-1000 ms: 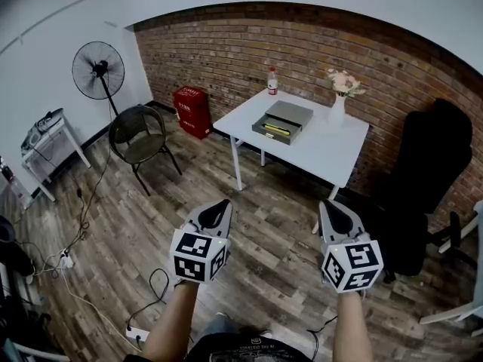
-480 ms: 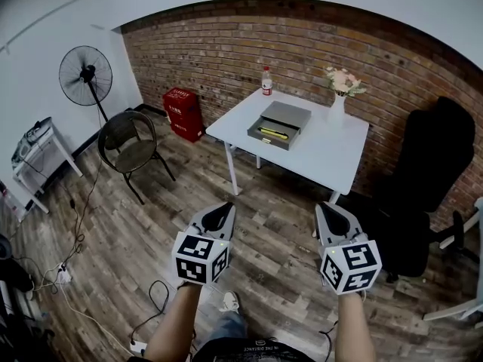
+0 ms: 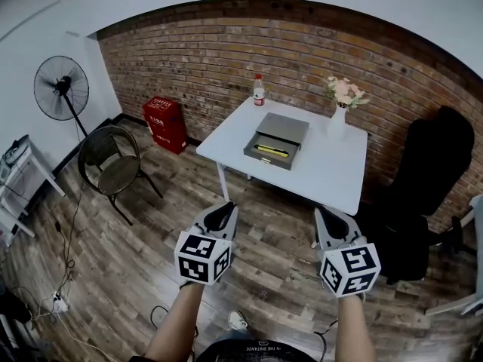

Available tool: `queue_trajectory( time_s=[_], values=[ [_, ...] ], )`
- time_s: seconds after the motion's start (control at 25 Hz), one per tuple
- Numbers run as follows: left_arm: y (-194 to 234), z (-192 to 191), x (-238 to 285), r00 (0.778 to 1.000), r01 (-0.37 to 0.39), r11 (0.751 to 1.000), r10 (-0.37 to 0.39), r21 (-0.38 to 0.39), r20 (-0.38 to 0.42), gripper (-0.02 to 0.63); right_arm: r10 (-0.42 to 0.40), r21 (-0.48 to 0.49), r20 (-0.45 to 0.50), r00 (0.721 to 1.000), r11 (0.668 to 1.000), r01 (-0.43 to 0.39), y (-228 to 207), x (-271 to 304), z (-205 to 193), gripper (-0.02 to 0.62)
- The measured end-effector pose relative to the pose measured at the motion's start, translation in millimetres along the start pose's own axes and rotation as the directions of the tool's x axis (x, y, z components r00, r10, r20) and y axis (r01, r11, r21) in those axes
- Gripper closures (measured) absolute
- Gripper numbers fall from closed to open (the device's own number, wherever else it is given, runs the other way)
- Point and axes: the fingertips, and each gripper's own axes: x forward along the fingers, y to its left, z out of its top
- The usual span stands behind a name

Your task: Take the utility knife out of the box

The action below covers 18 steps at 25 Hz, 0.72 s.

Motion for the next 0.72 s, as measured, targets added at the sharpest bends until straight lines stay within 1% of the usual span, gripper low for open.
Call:
queue_trajectory(
  time_s=[0.28,0.4,0.56,0.72],
  values=[
    [54,10,29,0.998,0.06,0.998,-0.06,-0.004,0.015,0.569,-0.049,0.006,-0.021,0.999,0.999,0.049,15,52,8,0.577],
    [72,11,39,0.996,0.093,0.996,-0.093,-0.011,0.008,0.506,-0.073,0.009,-0.023,0.997,0.997,0.074,19,68,13,0.577],
    [91,12,50,0.993,0.117,0.993,-0.117,-0.004,0.006,0.494,-0.1,0.013,-0.018,0.995,0.995,0.101,22,83,19,0.577],
    [104,13,57,0.99,0.14,0.99,-0.14,0.004,0.002,0.456,-0.125,0.028,-0.015,0.992,0.992,0.125,21,96,21,0.577]
  ],
)
